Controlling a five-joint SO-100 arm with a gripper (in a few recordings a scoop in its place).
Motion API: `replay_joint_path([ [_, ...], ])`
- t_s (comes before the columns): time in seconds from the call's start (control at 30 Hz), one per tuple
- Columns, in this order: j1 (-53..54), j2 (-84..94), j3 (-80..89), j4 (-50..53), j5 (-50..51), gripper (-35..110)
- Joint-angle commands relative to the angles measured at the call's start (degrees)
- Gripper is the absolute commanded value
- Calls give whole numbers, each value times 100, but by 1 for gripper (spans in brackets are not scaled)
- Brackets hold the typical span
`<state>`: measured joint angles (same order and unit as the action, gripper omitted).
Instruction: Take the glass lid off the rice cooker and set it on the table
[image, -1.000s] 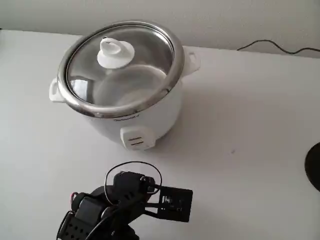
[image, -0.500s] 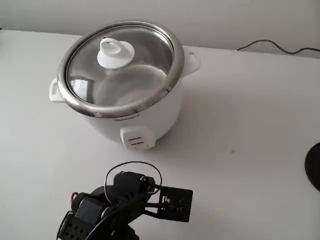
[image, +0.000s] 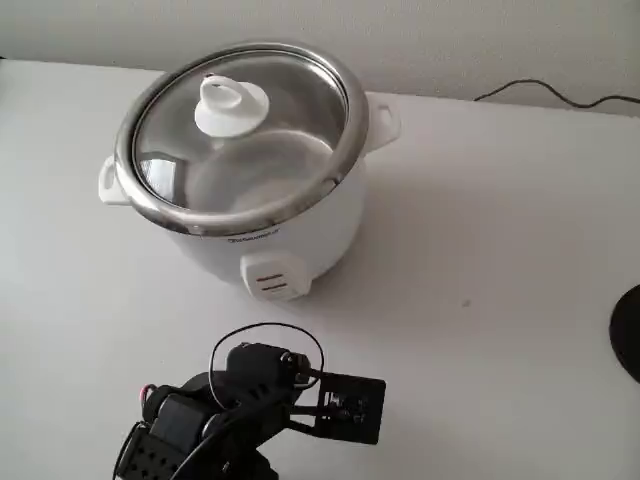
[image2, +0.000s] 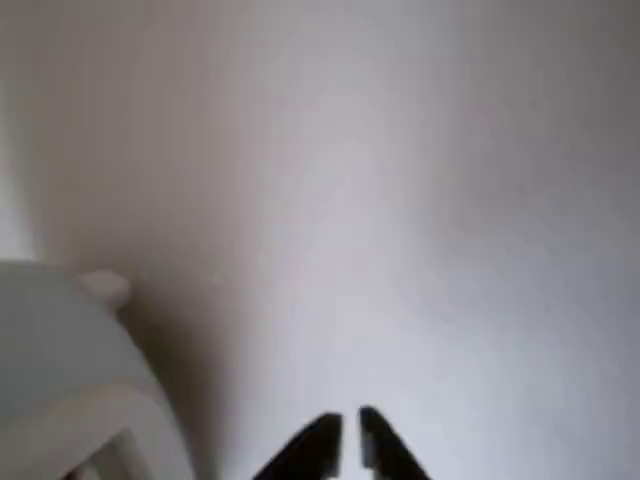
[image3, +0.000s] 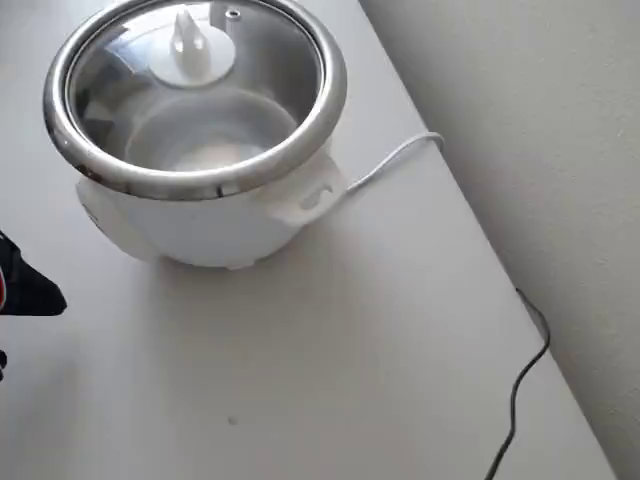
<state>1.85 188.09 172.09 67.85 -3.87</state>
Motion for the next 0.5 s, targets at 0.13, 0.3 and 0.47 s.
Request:
replay_joint_path([
  [0.13, 0, 44, -18, -114, -35, 3],
  [0.3, -185, 44, -18, -114, -246, 3],
  [0.47, -211, 44, -18, -114, -272, 3],
])
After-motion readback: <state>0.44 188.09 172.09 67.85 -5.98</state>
